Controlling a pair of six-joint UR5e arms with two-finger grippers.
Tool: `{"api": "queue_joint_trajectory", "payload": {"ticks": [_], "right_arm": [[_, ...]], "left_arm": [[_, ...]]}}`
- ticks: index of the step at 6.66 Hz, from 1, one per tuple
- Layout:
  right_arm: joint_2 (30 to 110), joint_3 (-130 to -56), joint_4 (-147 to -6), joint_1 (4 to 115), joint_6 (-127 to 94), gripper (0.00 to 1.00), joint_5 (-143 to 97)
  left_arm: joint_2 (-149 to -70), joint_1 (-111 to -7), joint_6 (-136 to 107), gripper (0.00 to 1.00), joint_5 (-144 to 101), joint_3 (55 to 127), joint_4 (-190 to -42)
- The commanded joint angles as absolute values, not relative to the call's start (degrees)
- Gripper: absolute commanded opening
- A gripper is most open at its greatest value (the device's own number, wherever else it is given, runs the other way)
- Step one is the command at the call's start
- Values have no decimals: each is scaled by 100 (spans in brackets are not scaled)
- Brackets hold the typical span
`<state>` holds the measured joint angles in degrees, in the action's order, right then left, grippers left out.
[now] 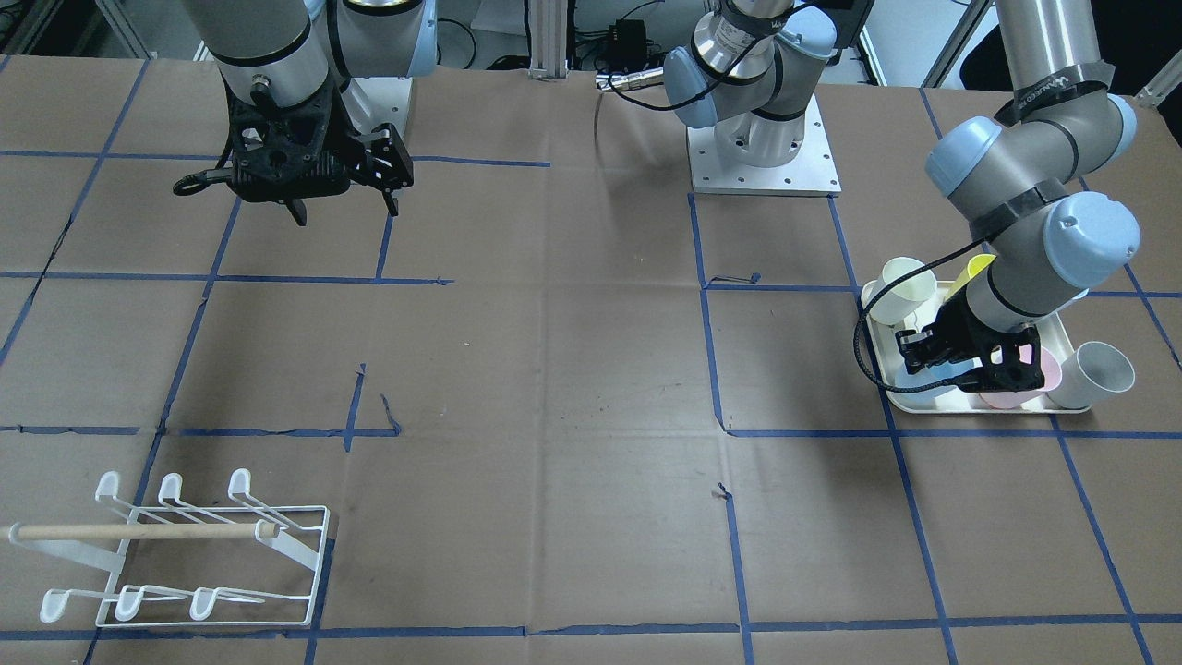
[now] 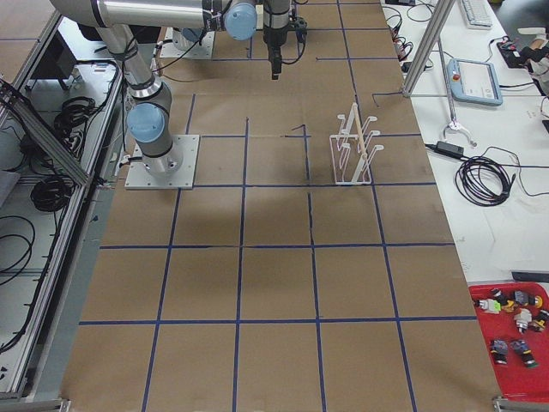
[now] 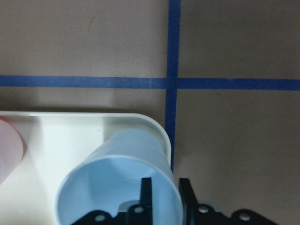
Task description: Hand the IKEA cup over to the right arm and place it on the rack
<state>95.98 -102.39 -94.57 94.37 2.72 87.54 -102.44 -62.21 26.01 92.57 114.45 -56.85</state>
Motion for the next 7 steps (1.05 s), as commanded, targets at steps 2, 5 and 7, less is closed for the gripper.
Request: {"api": "queue_joint_trajectory", "payload": {"ticks": [2,5,7], "right_arm": [[9598,-10239,-9457,9431,272,100,8745],[9598,-10292,-9875,9431,246,100,8205],[9589,-10318,-10692,9431,-322,99,7518]], "left_arm": [[-9881,-6223,2575,0,9308,10972,-6393],[-9914,-6415,2566,0,8898,9620,-7407],[-9923,-6818,2601,0,8675,9055,-7480]]}}
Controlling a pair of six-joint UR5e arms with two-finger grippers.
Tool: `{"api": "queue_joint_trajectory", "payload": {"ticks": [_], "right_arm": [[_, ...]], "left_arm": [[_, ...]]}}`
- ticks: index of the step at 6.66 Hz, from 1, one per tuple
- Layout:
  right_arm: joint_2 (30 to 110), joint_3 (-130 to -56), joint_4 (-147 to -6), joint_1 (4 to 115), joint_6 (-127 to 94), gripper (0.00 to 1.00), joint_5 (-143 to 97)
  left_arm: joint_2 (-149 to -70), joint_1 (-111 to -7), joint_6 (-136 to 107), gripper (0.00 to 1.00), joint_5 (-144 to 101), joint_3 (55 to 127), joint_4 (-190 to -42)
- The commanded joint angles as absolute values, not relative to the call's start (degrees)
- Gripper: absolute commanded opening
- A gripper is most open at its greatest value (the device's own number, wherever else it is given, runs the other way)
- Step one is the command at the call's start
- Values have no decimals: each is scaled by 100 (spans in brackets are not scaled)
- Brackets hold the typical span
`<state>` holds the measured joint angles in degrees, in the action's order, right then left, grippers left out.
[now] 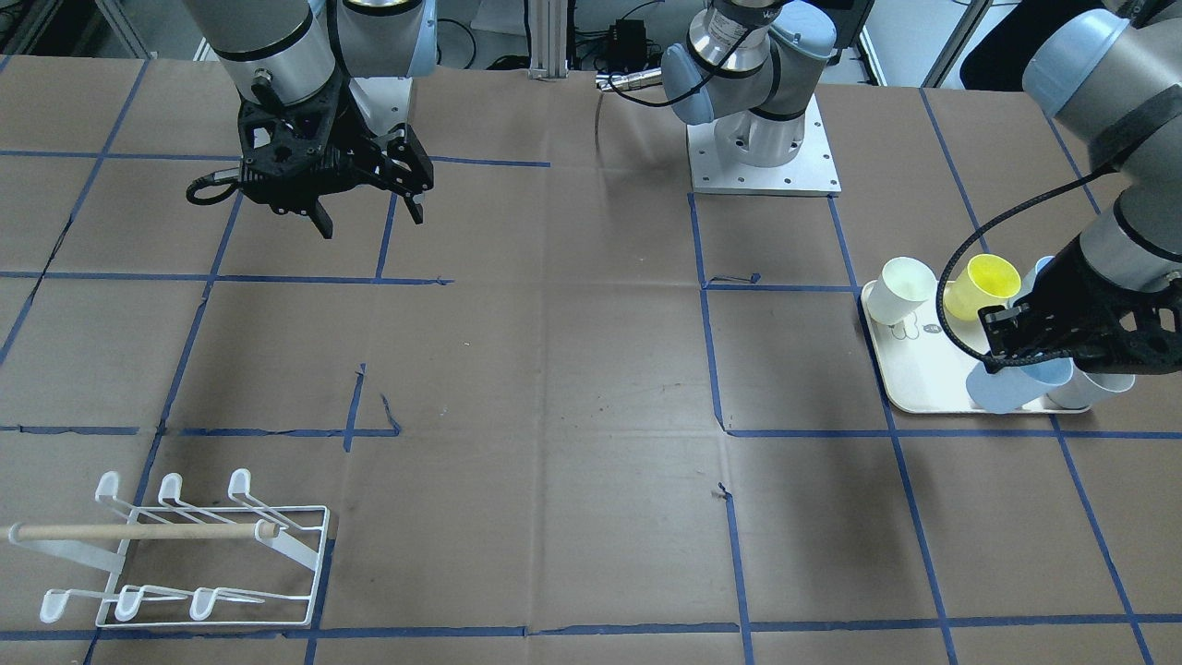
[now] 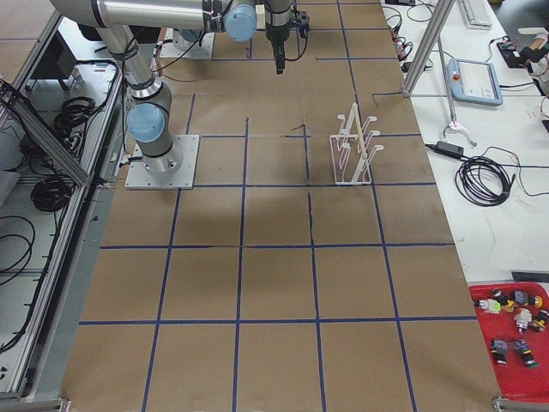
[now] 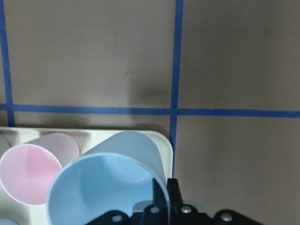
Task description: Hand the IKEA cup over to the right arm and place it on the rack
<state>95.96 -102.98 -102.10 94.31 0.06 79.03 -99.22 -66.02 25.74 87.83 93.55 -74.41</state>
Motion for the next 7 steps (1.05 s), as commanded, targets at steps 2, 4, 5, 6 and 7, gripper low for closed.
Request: {"api": "queue_joint_trajectory", "payload": {"ticks": [2,4,5,6,7], "right_arm": [[9580,-10772,-12233,9439,-1269,99,6631],[9502,-11536,-14245,9439,-2289,99,6181],[9266,-11836,-15369,9439,-2694,99,5926],[8846,-11935,-16616,9457,-3359,99,5672],[8346,-11936,-18021,9474,-4358,99,5669]], "left_arm": [[-9801,-7005,2689,0,7618,9244,-6764],[-9756,-7022,2942,0,6440,9421,-6086],[-9704,-7022,3057,0,6042,9700,-5586],[-9642,-7022,3128,0,5490,10138,-4728],[-9598,-7022,3172,0,4988,10717,-3728]]}}
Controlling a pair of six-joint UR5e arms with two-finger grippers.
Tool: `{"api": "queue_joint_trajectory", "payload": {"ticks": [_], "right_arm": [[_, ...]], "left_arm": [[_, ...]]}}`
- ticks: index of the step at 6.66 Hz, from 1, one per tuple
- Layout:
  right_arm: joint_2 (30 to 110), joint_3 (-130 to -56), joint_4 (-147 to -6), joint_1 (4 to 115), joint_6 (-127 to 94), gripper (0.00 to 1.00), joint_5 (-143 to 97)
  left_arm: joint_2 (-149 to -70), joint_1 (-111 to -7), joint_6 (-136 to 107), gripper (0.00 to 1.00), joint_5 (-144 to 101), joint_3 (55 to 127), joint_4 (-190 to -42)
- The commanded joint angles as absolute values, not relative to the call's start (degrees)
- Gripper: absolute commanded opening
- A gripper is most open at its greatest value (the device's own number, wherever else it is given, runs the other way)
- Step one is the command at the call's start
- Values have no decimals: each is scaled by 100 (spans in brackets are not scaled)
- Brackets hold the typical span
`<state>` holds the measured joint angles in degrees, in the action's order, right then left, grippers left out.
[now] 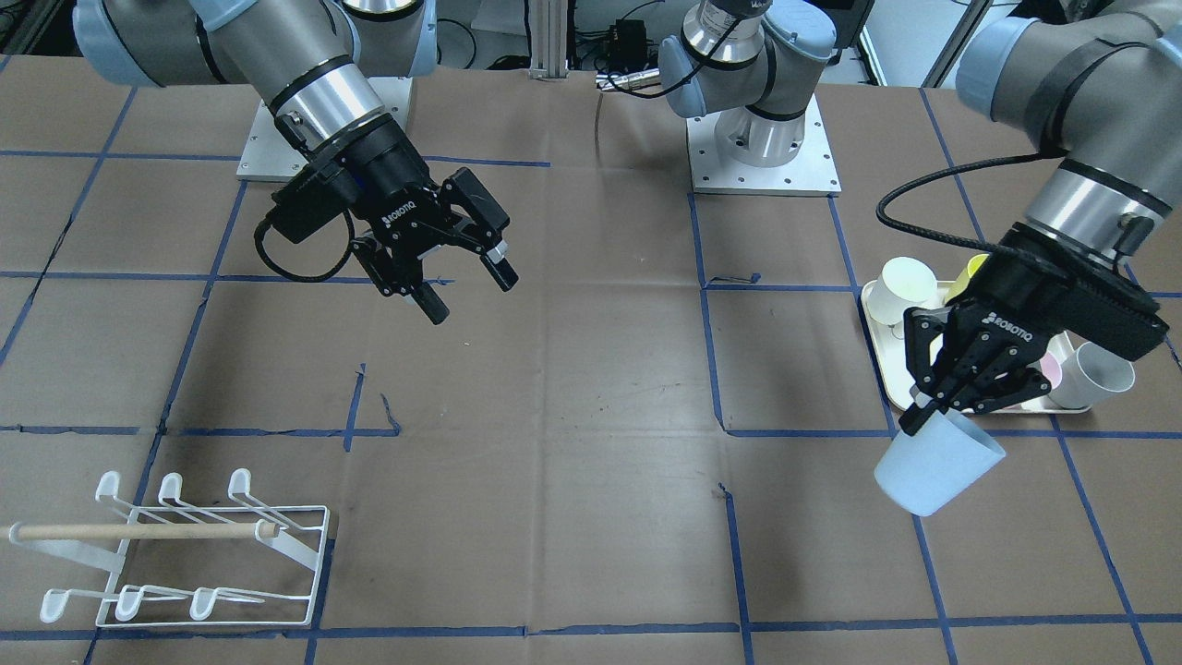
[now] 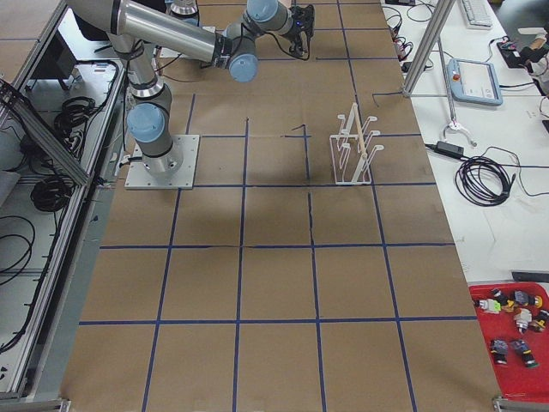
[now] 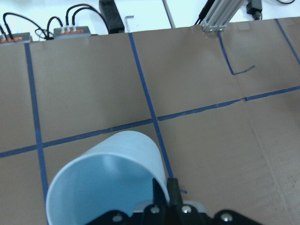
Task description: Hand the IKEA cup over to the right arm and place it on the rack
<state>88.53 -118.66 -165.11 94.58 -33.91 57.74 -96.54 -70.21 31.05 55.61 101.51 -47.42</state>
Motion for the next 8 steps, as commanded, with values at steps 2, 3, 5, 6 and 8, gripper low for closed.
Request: {"api": "queue_joint_trajectory", "payload": {"ticks": [2,3,5,6,8], "right_arm": [[7387,-11944,-20651,9527,-6494,100,5678],[7148,-11936,-20959,9754,-7182,100,5695],[7119,-11927,-20953,9905,-7312,99,6237],[7110,-11927,-20901,10114,-7426,100,6197],[6962,-11901,-20944,10467,-9236,100,6179]], "left_arm": [[-9641,-7022,3164,0,3822,11720,-1628],[-9633,-7022,3199,0,3118,11925,-1095],[-9825,-7232,3287,0,2288,12154,-24],[-9887,-7268,3313,0,2276,12399,357],[-10045,-7496,3305,0,2320,12525,782]]}}
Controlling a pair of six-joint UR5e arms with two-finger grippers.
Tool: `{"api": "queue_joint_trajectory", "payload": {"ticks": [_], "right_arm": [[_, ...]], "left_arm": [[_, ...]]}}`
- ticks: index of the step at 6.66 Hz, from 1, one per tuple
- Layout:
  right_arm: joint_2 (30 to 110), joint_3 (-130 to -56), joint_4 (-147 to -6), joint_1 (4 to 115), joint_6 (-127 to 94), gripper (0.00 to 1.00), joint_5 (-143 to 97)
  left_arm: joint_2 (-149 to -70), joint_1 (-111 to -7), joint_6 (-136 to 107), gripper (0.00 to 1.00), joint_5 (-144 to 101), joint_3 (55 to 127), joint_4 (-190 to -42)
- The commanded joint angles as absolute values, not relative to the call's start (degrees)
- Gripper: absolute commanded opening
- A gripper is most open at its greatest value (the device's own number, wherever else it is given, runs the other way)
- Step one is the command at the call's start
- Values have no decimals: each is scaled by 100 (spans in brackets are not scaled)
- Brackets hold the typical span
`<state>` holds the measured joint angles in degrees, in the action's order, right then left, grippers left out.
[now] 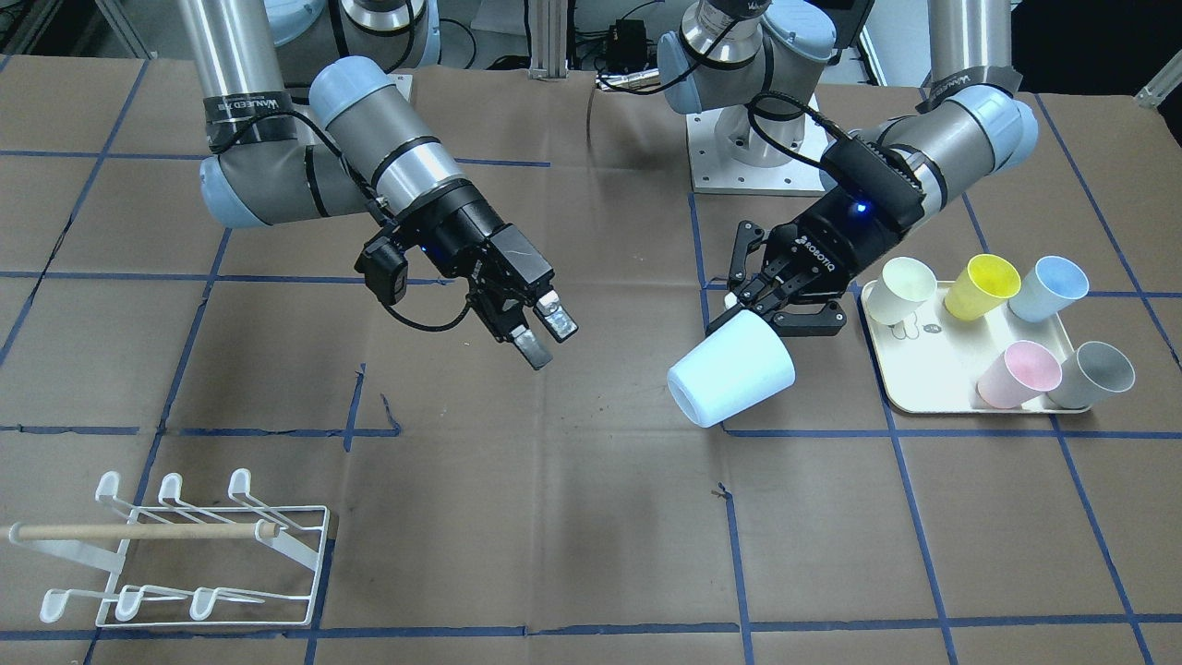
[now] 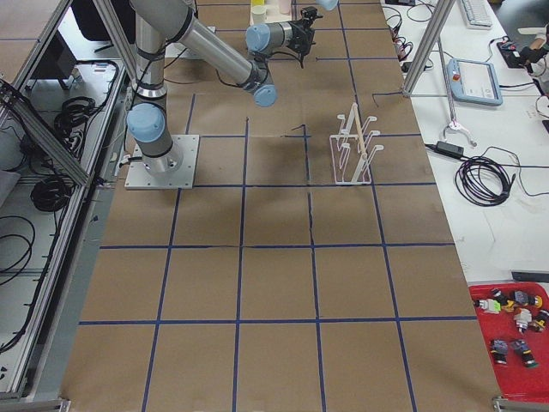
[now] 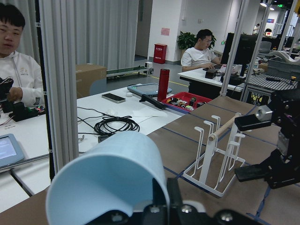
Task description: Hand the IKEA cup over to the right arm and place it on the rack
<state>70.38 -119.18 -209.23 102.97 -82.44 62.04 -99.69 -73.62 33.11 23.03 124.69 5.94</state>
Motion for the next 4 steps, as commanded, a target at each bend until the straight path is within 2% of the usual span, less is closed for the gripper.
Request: {"api": "queue_joint_trajectory", "payload": {"ticks": [1,4], "right_arm": [[6961,-11874,-20953,10485,-9385,100,6240],[6917,-11865,-21380,10573,-9622,99,6887]], "left_arm": [[-10055,-7601,3313,0,2373,12533,774],[-10501,-7926,3340,0,2687,12507,1174]]}}
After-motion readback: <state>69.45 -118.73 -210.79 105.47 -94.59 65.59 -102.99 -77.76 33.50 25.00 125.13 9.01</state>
